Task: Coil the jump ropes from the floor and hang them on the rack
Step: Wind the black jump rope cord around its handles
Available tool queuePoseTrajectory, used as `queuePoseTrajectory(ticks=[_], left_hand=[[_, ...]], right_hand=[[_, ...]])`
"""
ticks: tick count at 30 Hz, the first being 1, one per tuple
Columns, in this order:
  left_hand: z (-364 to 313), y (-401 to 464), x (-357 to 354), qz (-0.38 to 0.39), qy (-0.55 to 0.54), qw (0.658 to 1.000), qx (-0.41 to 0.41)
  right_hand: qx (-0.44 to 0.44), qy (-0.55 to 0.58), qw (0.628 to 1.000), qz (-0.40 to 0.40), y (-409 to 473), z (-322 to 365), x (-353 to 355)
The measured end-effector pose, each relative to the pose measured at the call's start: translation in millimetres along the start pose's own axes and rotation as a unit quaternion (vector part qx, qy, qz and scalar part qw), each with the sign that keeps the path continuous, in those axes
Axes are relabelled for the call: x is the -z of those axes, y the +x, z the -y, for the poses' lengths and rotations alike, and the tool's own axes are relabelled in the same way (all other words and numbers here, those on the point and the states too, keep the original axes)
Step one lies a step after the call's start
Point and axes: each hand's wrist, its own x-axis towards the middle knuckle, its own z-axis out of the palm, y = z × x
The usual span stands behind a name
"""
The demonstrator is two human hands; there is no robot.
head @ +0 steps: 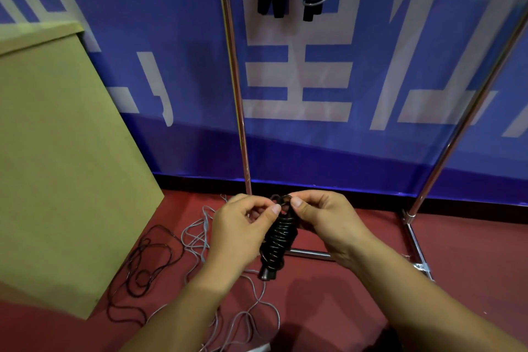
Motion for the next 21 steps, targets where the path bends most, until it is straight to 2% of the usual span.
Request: queuePoseTrajectory(ticks=[5, 12, 21], left_hand=[[-5, 0, -4, 0.011, -0.012, 1.0, -0.018], [-7, -1, -11, 0.01, 0.064, 0.997, -0.037], [-9, 1, -14, 0.044, 0.113, 0.991, 0.061]], right_hand=[[0.009, -0.008, 1.0, -0.014, 1, -3, 0], [0.028, -0.017, 0.999, -0.025, 0, -6, -2], [0.005, -0.021, 0.999, -0.03, -4, -9, -7]])
